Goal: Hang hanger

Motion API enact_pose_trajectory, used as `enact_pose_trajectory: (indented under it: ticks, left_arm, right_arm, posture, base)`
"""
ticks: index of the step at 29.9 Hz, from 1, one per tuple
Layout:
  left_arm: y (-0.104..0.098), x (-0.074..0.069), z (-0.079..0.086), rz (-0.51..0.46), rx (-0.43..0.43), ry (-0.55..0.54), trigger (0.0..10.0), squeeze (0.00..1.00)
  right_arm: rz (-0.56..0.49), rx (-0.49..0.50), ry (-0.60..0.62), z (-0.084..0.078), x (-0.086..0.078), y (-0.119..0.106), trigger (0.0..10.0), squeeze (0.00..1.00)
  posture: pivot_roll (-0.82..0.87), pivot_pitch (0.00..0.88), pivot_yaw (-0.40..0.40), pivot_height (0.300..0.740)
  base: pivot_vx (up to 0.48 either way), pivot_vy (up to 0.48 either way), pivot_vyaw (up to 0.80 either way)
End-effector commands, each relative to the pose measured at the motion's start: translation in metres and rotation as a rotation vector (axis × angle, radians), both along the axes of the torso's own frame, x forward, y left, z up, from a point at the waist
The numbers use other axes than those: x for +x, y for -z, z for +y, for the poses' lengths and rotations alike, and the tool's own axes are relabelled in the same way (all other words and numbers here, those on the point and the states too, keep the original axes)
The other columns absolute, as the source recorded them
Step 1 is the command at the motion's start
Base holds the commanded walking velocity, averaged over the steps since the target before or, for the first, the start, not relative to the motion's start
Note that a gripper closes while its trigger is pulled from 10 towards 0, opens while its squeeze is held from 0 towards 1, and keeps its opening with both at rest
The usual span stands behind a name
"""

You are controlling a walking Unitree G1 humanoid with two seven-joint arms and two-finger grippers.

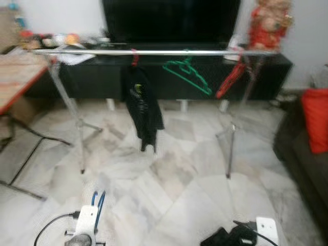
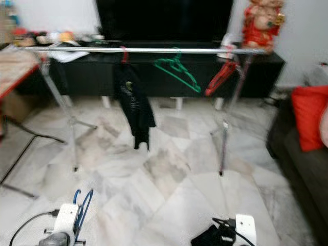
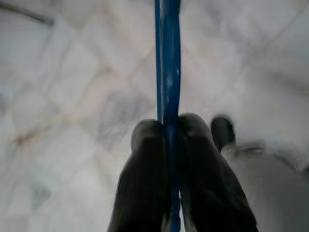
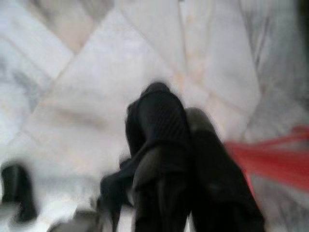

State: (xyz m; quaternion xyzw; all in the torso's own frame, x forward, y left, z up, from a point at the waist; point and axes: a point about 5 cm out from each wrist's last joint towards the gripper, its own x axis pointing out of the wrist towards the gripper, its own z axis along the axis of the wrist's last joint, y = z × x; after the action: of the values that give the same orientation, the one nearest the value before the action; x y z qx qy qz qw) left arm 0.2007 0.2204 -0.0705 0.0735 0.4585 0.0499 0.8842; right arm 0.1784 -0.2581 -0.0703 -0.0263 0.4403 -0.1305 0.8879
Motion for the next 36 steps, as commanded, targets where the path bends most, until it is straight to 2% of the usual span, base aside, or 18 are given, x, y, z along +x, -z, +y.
enact_pose_trajectory:
  ticks: [1,7,36]
  left_arm:
    - [-0.0011,0.0001,0.0059,0.015,0.021,-0.004,10.0,0.0]
    - [-0.0007,-0.0006,0.0063,0.025,0.023,-0.01,10.0,0.0]
    - [-0.0011,0.0002,0.0062,0.02,0.015,-0.015,10.0,0.0]
  right_arm:
    - [0.0,0.011,-0.005,0.0035,0.0004,0.0009,10.0,0.0]
    - [0.0,0.012,-0.005,0.0036,0.0003,0.001,10.0,0.0]
    - [-0.001,0.014,-0.014,0.0037,0.0013,0.0005,10.0,0.0]
  posture:
    - [-0.09,0.0,0.005,0.74]
    - [-0.09,0.009,0.006,0.74]
    - [-0.08,0.023,0.007,0.74]
  base:
    - [0.0,0.0,0.0]
    - [0.0,0.0,0.0]
    - [0.0,0.262,0.0]
